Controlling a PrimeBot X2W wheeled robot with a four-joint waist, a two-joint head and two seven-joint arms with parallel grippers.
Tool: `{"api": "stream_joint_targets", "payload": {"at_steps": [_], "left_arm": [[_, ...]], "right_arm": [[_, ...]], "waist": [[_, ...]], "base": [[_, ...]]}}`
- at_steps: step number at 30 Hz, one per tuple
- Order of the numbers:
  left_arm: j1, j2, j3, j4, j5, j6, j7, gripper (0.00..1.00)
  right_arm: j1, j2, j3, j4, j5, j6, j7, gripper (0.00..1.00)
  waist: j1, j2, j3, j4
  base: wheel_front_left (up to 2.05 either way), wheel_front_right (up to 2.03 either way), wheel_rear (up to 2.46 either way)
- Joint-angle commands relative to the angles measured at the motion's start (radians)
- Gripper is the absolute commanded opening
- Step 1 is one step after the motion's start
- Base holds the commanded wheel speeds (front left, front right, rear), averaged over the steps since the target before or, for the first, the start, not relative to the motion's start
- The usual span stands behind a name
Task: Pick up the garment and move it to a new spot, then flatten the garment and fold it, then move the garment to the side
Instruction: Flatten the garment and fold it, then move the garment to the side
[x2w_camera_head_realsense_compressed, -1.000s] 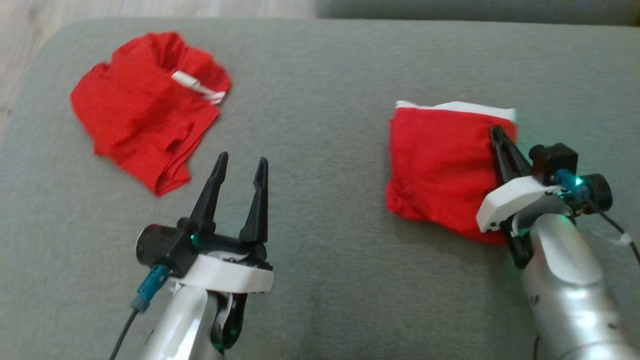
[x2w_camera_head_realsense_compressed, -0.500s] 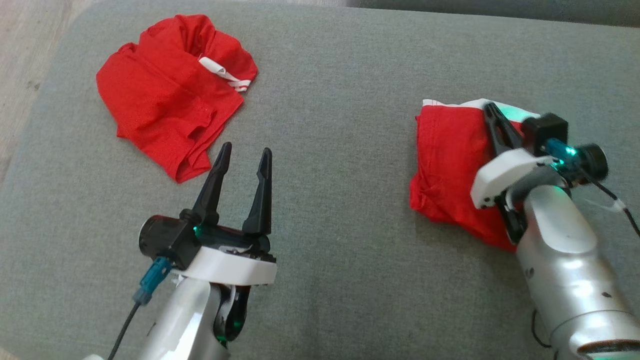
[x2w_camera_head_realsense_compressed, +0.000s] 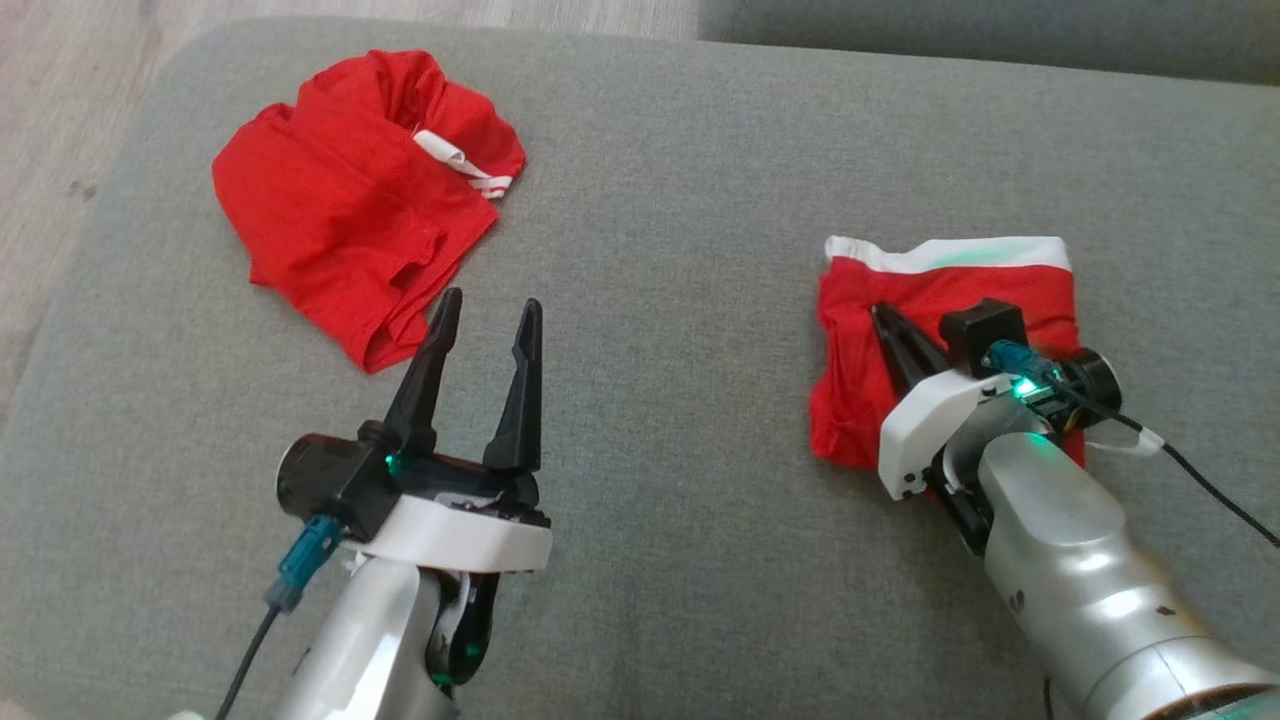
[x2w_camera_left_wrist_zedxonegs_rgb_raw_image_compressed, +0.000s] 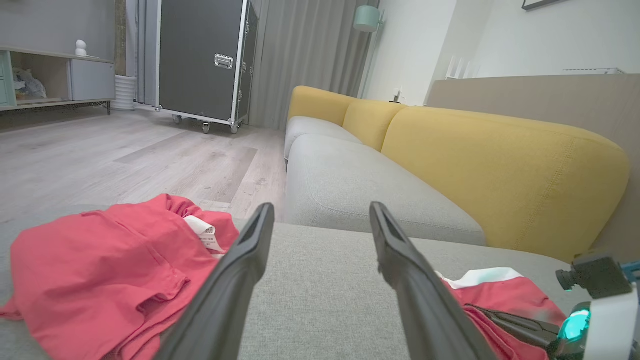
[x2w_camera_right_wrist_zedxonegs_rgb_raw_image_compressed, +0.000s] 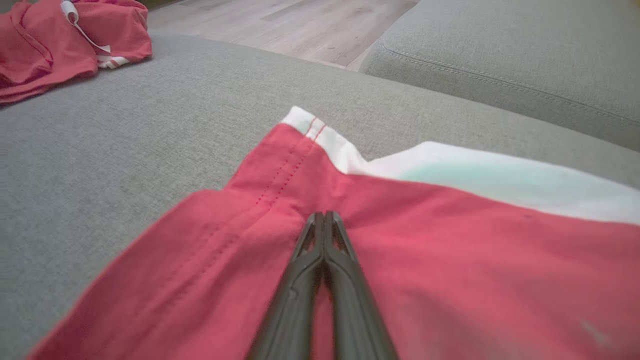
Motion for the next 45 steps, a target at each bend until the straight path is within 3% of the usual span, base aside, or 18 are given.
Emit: {"api": "stream_joint_targets", "payload": {"at_steps": [1, 7, 15, 28, 29, 30, 31, 45], "left_arm": [[-0.014, 0.006, 0.039, -0.027, -0.003, 0.006, -0.005, 1.0], [0.006, 0.006, 0.062, -0.029, 0.008, 0.006, -0.005, 1.0], [0.039, 0.006, 0.096, -0.037, 0.02, 0.005, -0.005, 1.0], [0.091, 0.006, 0.155, -0.044, 0.038, -0.001, -0.005, 1.0], [0.096, 0.006, 0.16, -0.043, 0.037, -0.001, -0.005, 1.0], [0.1, 0.006, 0.163, -0.044, 0.035, 0.0, -0.005, 1.0], [0.104, 0.006, 0.166, -0.045, 0.034, 0.0, -0.005, 1.0], [0.111, 0.006, 0.174, -0.032, 0.033, -0.002, -0.005, 1.0]], "right_arm": [[0.013, 0.026, 0.04, 0.003, 0.015, 0.004, 0.003, 0.0], [0.002, 0.026, 0.028, -0.025, 0.065, 0.004, -0.014, 0.0], [0.101, -0.003, -0.15, -0.299, 0.012, 0.004, -0.015, 0.0], [0.388, 0.025, -0.367, -0.662, -0.09, 0.004, -0.015, 0.0], [0.406, 0.025, -0.366, -0.684, -0.082, 0.004, -0.015, 0.09], [0.423, 0.025, -0.367, -0.703, -0.076, 0.004, -0.015, 0.83], [0.438, 0.025, -0.372, -0.718, -0.062, 0.004, -0.015, 1.0], [0.476, 0.026, -0.363, -0.763, -0.04, 0.004, -0.015, 1.0]], "waist": [[0.0, 0.0, -0.006, -0.004], [0.0, 0.0, -0.045, -0.038], [0.0, 0.0, -0.111, -0.118], [0.0, 0.0, -0.163, -0.249], [0.0, 0.0, -0.165, -0.254], [0.0, 0.0, -0.166, -0.258], [0.0, 0.0, -0.165, -0.261], [0.0, 0.0, -0.166, -0.263]], "base": [[0.0, 0.0, 0.0], [0.0, 0.0, 0.0], [0.0, 0.0, 0.0], [0.0, 0.0, 0.0], [0.0, 0.0, 0.0], [0.0, 0.0, 0.0], [0.0, 0.0, 0.0], [0.0, 0.0, 0.0]]}}
